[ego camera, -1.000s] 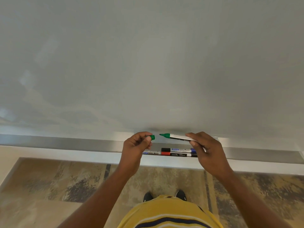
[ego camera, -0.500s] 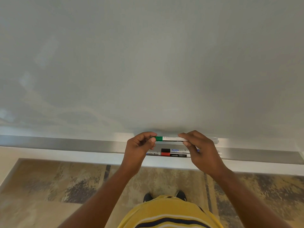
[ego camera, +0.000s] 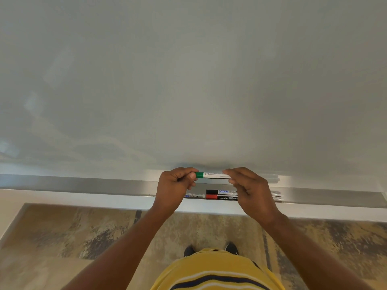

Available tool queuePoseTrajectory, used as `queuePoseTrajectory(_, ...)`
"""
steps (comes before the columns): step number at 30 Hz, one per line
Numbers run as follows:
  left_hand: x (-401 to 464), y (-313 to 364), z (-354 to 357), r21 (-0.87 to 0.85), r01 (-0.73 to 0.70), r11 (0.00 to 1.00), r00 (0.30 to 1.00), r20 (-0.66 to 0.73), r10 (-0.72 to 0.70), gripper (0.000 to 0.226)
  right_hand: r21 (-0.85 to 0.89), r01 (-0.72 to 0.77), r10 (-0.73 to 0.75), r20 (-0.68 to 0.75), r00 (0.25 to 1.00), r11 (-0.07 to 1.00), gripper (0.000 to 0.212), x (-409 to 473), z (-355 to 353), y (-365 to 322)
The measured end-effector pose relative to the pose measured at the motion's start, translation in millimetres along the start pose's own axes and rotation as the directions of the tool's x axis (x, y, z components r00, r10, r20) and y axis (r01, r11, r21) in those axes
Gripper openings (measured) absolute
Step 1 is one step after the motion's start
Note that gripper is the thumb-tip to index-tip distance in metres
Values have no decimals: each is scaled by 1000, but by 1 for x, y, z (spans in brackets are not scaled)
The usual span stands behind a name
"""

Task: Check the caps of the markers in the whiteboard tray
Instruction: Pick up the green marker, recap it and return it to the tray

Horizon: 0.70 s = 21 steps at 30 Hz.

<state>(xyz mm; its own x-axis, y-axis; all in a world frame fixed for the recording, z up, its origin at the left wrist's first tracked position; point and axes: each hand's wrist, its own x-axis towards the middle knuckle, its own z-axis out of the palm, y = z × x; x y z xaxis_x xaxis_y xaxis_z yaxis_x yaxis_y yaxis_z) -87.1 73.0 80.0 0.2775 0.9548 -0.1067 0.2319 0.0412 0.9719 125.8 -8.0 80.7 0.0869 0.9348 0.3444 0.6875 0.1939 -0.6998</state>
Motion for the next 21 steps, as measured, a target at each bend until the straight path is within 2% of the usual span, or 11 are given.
queuePoseTrajectory(3, 10, -4, -7, 169, -55, 984, 992, 119, 35, 22, -10, 0, 0, 22, 1000, 1000, 41, 1, 5, 4)
queuePoseTrajectory(5, 17, -11, -10, 245, -87, 966, 987, 151, 51, 20, -5, -29, 29, 61, 998, 1000, 38, 3, 12, 8)
queuePoseTrajectory(9, 30, -40, -15, 320, -16, 947, 1000, 18, 11, 19, -45, -193, 198, 171, 965, 980, 40, 4, 26, 25)
queuePoseTrajectory(14, 32, -87, -22, 529, 62, 846, 998, -32, -54, 16, -160, -267, 289, 134, 948, 950, 35, -16, 21, 57)
queuePoseTrajectory(21, 40, -112, -23, 690, 44, 722, 996, 29, -89, 16, -205, -387, 415, 119, 902, 899, 28, -42, 19, 83)
